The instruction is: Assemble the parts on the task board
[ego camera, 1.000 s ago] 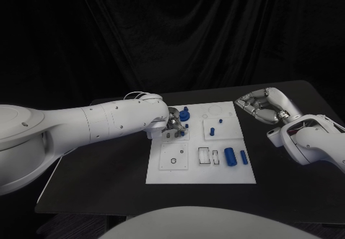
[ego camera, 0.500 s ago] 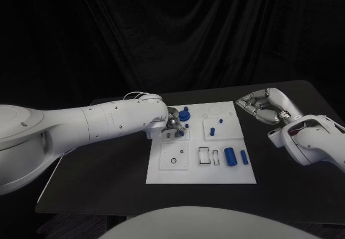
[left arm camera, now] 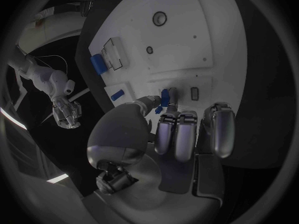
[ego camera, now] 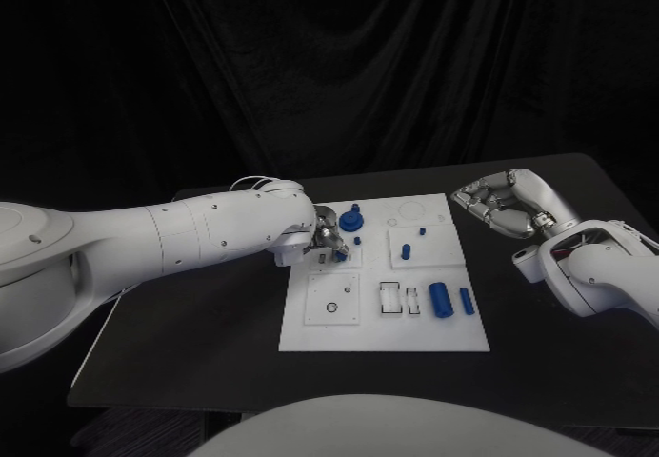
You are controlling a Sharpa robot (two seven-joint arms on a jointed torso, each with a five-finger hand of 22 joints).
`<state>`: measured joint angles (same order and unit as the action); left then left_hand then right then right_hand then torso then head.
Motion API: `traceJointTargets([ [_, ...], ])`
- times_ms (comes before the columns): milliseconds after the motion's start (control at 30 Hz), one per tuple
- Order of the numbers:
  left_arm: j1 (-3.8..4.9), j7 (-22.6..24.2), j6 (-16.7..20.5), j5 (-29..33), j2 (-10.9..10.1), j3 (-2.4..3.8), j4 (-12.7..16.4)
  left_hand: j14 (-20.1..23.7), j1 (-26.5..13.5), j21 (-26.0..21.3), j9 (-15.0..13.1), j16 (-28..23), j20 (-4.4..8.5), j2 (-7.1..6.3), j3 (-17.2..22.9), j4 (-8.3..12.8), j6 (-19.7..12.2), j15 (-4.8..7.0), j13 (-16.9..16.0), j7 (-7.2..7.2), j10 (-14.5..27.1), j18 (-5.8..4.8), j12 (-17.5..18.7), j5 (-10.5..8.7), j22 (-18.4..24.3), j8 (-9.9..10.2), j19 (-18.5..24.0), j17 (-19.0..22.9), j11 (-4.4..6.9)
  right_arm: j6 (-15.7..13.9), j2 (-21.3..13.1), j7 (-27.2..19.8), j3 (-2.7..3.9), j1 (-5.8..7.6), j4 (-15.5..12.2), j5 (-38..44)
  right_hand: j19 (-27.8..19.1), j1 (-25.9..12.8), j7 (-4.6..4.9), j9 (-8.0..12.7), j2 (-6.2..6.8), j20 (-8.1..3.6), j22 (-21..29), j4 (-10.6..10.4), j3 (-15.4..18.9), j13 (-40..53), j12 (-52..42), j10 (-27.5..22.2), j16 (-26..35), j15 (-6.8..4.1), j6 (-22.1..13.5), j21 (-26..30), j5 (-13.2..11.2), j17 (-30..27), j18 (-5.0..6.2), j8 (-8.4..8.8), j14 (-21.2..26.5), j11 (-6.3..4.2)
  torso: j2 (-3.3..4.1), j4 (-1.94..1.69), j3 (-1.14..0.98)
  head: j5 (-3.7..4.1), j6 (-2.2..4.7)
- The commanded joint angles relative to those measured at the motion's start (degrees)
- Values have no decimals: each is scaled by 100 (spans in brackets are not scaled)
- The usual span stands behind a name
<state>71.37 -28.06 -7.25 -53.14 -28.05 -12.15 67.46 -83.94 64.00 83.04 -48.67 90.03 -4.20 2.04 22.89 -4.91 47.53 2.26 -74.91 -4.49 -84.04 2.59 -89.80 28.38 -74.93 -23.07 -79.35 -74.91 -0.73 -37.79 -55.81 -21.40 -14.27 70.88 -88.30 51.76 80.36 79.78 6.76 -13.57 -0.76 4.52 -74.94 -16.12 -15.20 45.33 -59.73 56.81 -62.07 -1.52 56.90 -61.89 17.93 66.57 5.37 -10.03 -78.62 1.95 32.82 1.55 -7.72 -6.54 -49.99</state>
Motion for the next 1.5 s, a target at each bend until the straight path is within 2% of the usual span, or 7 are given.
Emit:
traceJointTargets([
  [33, -14, 28, 48, 10, -15, 5, 32, -606, -76, -40, -54, -3, 45, -47, 184, 103, 39, 45, -1509, 2, -596, 78, -20, 60, -302, 42, -3, -1509, 40, 58, -9, 115, 4, -16, 0, 1, -5, 79, -16, 2, 0, 18, -819, -3, -29, -5, 14, -20, 20, 12, -39, 20, 14, -5, -15, 19, -7, 33, 1, 1, 0, -5, -1],
  [267, -18, 25, 122, 10, -93, 5, 64, -606, -127, -41, -104, -3, 45, -72, 315, 150, 69, 47, -1509, 1, -596, 75, -20, 21, -317, 68, -13, -1509, 37, 78, -5, 134, 4, -23, 5, 1, -7, 77, -13, 3, 1, 19, -818, -7, -30, -12, 21, -29, 30, 14, -44, 24, 18, -13, -14, 23, -2, 36, 0, -3, -1, -1, -1],
  [467, -33, 4, 142, 10, -179, 4, 97, -606, -227, -56, -145, -3, 42, -91, 363, 131, 91, 44, -1509, 0, -596, 79, -20, -111, -311, 105, -3, -1509, 35, 93, -12, 149, 4, -31, 11, 1, -14, 76, -10, 3, 3, 20, -813, -10, -31, -25, 30, -41, 40, 16, -48, 42, 21, -20, -11, 27, 3, 39, -2, -1, 1, -22, -1],
  [667, -75, -1, 164, 10, -244, 4, 122, -606, -303, -66, -168, -3, 41, -88, 380, 100, 95, 42, -1509, -2, -596, 81, -20, -247, -311, 151, 0, -1509, 32, 108, -11, 162, 4, -42, 18, 1, -18, 76, -8, 3, 4, 21, -811, -12, -32, -38, 40, -53, 47, 18, -52, 52, 23, -26, -10, 30, 7, 41, -1, 8, 3, -46, -1],
  [867, -127, 19, 177, 10, -253, 4, 118, -606, -341, -73, -180, -3, 39, -77, 390, 83, 108, 40, -1509, -2, -596, 82, -20, -330, -312, 180, 3, -1509, 31, 122, -11, 171, 4, -51, 23, 1, -23, 76, -6, 4, 4, 22, -807, -13, -34, -41, 43, -58, 49, 19, -56, 65, 24, -27, -7, 32, 9, 42, -3, -9, 4, -49, -1],
  [1200, -197, 88, 279, 11, -237, 4, 114, -606, -355, -91, -188, -3, 39, -57, 403, 72, 123, 40, -1509, -1, -596, 88, -20, -376, -291, 193, 23, -1509, 31, 137, -28, 197, 4, -53, 17, 1, -23, 76, -6, 4, 4, 22, -807, -13, -34, -41, 43, -58, 49, 19, -56, 65, 24, -27, -7, 32, 9, 42, 0, 6, 2, -54, -1],
  [1500, -221, 157, 415, 11, -242, 5, 133, -606, -360, -94, -208, -3, 40, -29, 426, 69, 176, 44, -1509, 11, -596, 89, -20, -396, -294, 190, 22, -1509, 39, 159, -20, 217, 4, -56, 29, 1, -29, 78, -4, 4, 4, 24, -804, -14, -37, -50, 51, -69, 61, 22, -61, 77, 27, -36, -6, 37, 16, 45, 4, 7, -1, -70, -1],
])
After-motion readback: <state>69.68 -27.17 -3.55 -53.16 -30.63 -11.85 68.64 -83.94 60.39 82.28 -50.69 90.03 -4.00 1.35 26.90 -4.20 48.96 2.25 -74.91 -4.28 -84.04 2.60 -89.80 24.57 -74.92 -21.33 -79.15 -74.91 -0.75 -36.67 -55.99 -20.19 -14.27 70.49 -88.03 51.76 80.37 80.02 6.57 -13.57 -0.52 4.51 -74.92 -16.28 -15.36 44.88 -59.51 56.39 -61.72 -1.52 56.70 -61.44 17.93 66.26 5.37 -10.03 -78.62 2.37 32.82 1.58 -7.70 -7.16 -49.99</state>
